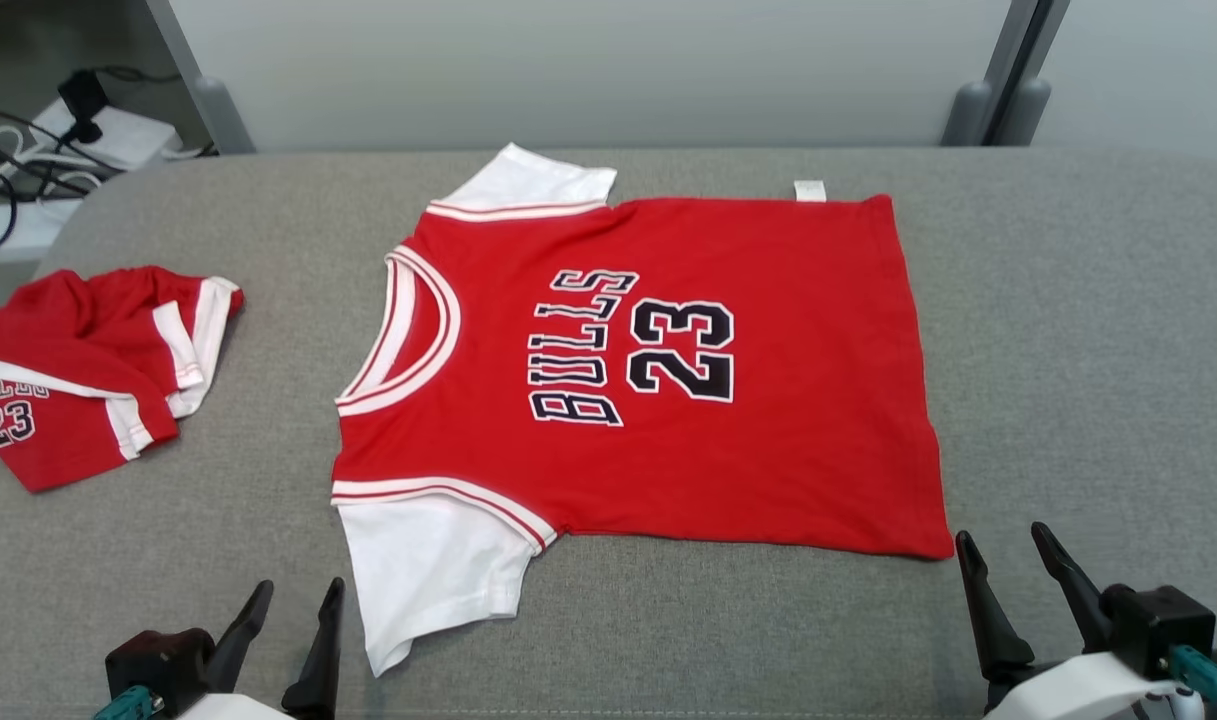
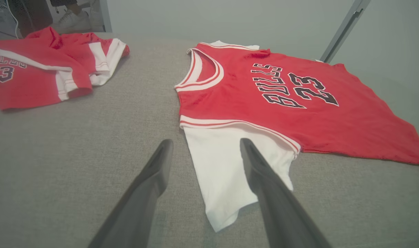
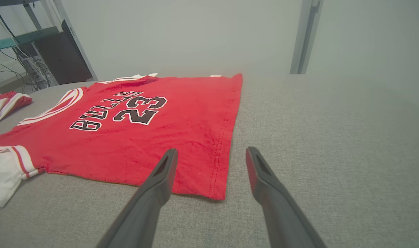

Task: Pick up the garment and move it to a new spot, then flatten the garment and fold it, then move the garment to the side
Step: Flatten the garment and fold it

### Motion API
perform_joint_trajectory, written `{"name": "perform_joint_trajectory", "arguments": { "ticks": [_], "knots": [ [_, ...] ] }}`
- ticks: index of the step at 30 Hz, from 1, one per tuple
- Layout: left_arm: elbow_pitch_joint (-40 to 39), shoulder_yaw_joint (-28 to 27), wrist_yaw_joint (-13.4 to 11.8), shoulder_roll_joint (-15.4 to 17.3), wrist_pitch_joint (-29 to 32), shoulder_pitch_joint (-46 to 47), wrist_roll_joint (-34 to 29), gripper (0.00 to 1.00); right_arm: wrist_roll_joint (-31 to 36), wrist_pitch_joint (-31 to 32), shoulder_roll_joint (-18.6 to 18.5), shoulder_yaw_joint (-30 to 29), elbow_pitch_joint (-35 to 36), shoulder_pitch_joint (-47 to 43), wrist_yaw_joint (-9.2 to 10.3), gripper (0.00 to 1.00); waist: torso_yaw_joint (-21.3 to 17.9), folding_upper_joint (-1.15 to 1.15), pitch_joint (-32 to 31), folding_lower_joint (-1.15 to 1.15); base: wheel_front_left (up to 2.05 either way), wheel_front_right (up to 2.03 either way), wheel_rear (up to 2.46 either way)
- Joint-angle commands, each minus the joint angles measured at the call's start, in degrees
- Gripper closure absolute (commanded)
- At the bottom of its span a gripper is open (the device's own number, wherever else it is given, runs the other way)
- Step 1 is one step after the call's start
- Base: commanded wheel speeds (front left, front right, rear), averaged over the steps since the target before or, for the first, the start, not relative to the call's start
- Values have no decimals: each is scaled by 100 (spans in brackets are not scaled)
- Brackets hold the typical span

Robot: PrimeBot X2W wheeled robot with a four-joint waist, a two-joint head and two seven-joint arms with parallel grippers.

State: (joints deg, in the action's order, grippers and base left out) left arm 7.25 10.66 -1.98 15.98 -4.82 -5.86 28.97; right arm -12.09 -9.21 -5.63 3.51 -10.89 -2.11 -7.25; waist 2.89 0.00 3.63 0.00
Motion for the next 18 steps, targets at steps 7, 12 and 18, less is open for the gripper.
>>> {"name": "perform_joint_trajectory", "arguments": {
  "ticks": [7, 12, 18],
  "knots": [
    [151, -68, 234, 102, 606, 410, 444, 0, -111, 57, -269, 228, -435, 664, -24, 0, 36, 0, 558, 0, 0, 0, 0],
    [363, 5, 354, 97, 953, 470, 669, 0, -149, 66, -337, 344, -770, 941, -24, 0, 55, 0, 696, 0, 0, 0, 0],
    [604, 74, 494, 69, 1062, 618, 809, 0, -178, 160, -361, 462, -1090, 1127, -24, 0, 74, 0, 822, 0, 0, 0, 0]
  ]
}}
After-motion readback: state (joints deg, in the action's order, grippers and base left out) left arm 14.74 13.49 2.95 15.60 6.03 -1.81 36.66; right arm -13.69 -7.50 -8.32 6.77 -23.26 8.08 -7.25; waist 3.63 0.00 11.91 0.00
